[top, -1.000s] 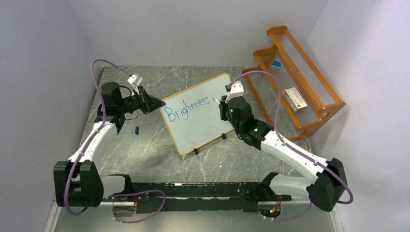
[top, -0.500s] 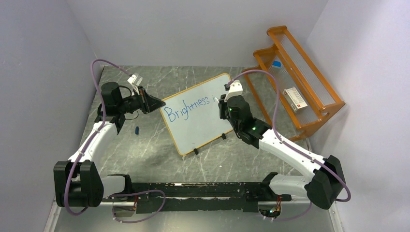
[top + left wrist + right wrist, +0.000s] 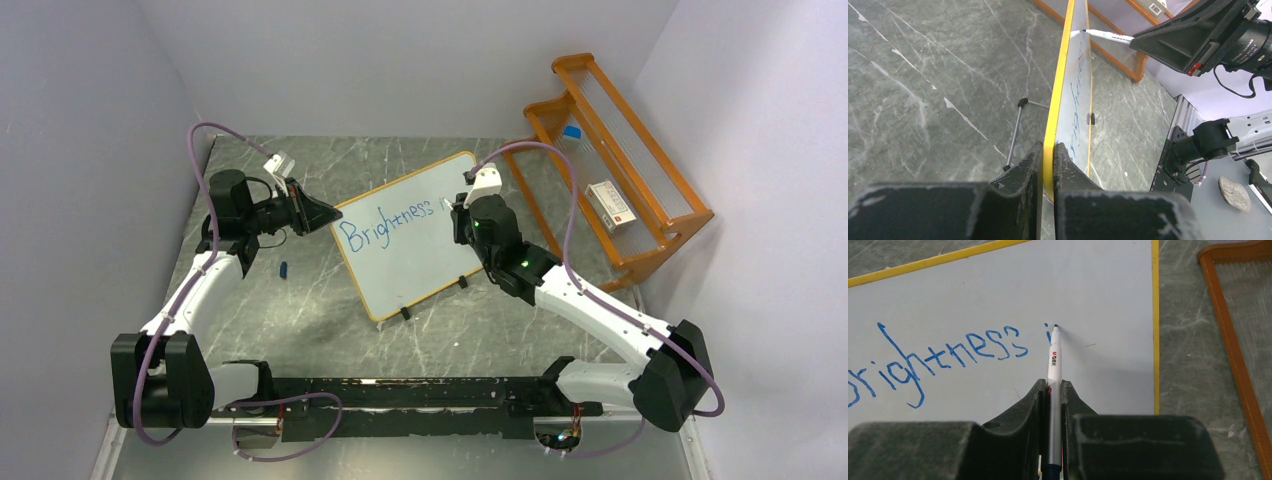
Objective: Write a sentence on the whiteboard
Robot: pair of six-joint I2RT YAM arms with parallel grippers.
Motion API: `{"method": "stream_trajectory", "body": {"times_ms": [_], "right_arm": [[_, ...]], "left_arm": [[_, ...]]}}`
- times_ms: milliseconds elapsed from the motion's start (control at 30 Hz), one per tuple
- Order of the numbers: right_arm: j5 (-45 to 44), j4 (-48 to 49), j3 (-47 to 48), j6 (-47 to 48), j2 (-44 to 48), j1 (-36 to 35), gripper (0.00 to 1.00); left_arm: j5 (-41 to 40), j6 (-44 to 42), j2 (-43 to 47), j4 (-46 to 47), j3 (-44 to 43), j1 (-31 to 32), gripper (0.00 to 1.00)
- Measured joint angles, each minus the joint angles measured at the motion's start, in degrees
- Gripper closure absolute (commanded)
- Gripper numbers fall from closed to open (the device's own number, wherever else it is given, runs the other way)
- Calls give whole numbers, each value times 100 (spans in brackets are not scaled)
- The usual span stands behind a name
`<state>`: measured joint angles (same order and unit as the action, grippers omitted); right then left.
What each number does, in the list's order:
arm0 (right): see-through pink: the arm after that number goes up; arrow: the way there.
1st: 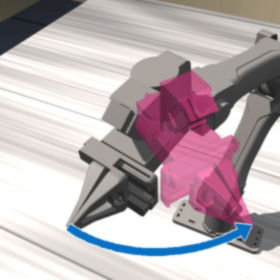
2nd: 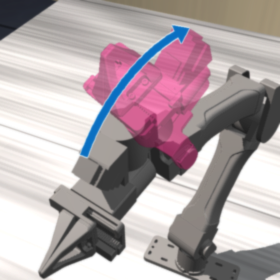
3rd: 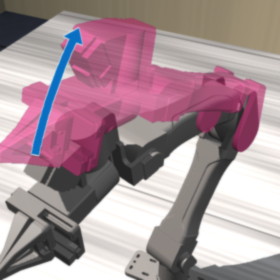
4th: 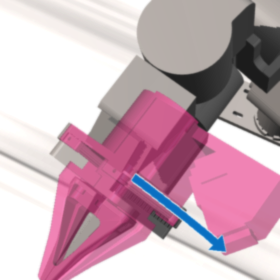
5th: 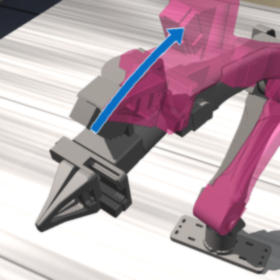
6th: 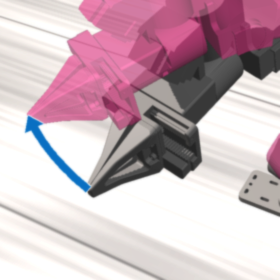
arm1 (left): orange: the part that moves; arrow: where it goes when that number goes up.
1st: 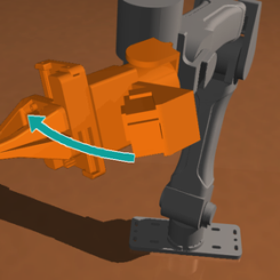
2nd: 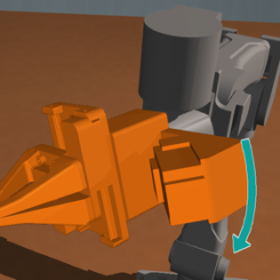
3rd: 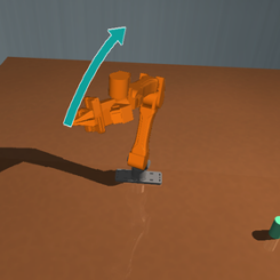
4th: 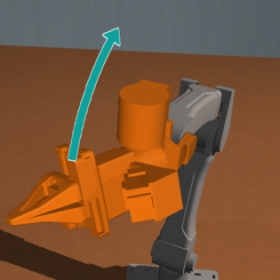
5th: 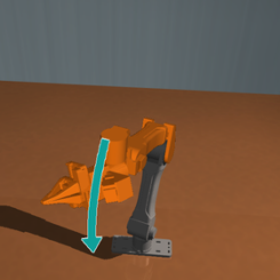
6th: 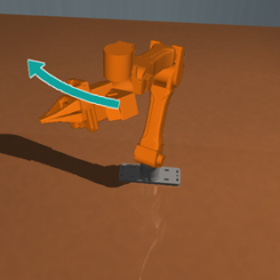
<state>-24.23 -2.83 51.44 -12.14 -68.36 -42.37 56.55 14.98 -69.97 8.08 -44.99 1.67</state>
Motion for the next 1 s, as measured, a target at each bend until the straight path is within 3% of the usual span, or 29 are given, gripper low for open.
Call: {"method": "stream_trajectory", "body": {"times_ms": [1000], "right_arm": [[28, -173, -291, -127, 199, 4, 100]], "left_arm": [[0, -2, 0, -2, 0, 0, 95]]}}
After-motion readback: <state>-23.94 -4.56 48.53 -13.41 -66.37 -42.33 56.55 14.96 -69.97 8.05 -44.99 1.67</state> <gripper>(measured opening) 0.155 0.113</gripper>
